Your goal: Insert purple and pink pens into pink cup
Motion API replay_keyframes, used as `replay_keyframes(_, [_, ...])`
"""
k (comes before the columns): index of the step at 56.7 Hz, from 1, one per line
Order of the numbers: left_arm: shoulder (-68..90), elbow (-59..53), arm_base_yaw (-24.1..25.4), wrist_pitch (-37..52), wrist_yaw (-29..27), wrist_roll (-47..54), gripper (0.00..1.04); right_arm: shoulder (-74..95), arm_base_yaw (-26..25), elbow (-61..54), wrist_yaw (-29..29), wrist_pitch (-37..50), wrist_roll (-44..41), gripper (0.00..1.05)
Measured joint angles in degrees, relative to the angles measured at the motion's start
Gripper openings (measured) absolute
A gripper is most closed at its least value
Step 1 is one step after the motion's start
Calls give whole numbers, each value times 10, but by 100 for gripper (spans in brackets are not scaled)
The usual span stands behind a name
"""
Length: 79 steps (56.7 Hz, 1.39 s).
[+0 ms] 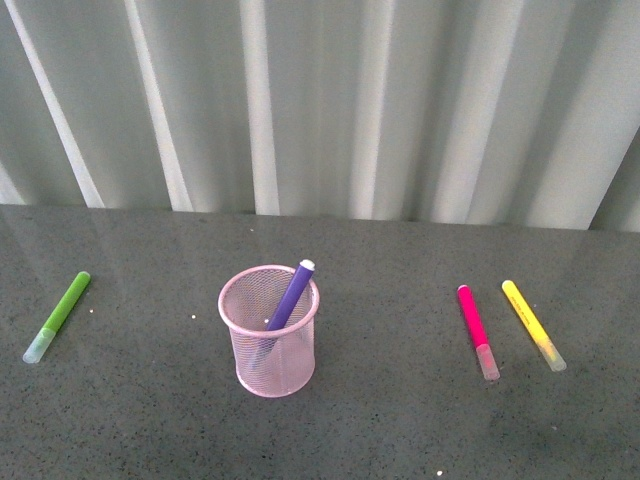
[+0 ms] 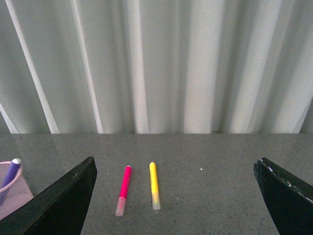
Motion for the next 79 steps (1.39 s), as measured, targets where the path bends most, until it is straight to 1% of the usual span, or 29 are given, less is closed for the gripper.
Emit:
replay_keyframes(11, [-11, 0, 0, -3, 0, 0, 4, 0, 0, 0, 0, 0, 0, 98])
replay_keyframes(13, [-11, 0, 0, -4, 0, -1, 7, 0, 0, 0, 0, 0, 0, 98])
replay_keyframes(15, [-11, 0, 0, -4, 0, 0, 14, 0, 0, 0, 0, 0, 0, 98])
replay_keyframes(19, [-11, 0, 0, -4, 0, 0, 34, 0, 0, 0, 0, 0, 0, 98])
replay_keyframes(21, [-11, 0, 0, -4, 0, 0, 41, 0, 0, 0, 0, 0, 0, 98])
replay_keyframes(25, [-11, 0, 0, -4, 0, 0, 52, 0, 0, 0, 0, 0, 0, 98])
replay_keyframes(32, [-11, 0, 0, -4, 0, -1, 75, 2, 0, 1, 1, -3, 2, 98])
replay_keyframes(35, [-11, 0, 0, -4, 0, -1, 84, 32, -7, 27, -5, -74, 12, 98])
replay_keyframes(38, [-11, 0, 0, -4, 0, 0, 92, 111, -40, 69, -31, -170, 25, 98])
replay_keyframes(39, [-12, 0, 0, -4, 0, 0, 96, 122, -47, 73, -35, -178, 26, 98])
replay_keyframes(41, [-12, 0, 0, -4, 0, 0, 100, 160, -69, 81, -49, -185, 29, 98])
replay_keyframes(44, [-12, 0, 0, -4, 0, 0, 98, 200, -90, 87, -53, -173, 29, 98])
replay_keyframes(46, [-12, 0, 0, -4, 0, 0, 97, 244, -105, 95, -50, -150, 24, 98])
replay_keyframes(50, [-12, 0, 0, -4, 0, 0, 98, 305, -106, 108, -52, -111, 15, 98])
replay_keyframes(53, [-12, 0, 0, -4, 0, 0, 98, 376, -91, 125, -59, -66, -7, 98])
replay_keyframes(56, [-12, 0, 0, -4, 0, 0, 98, 444, -74, 150, -78, -57, -26, 98])
replay_keyframes(58, [-12, 0, 0, -4, 0, 0, 98, 489, -65, 165, -80, -46, -42, 98])
replay_keyframes(61, [-12, 0, 0, -4, 0, 0, 98, 568, -49, 193, -69, -17, -62, 98])
replay_keyframes(68, [-12, 0, 0, -4, 0, 0, 98, 729, -25, 279, -61, 10, -74, 98])
replay_keyframes(79, [-12, 0, 0, -4, 0, 0, 98, 905, 11, 405, -38, 33, -74, 98])
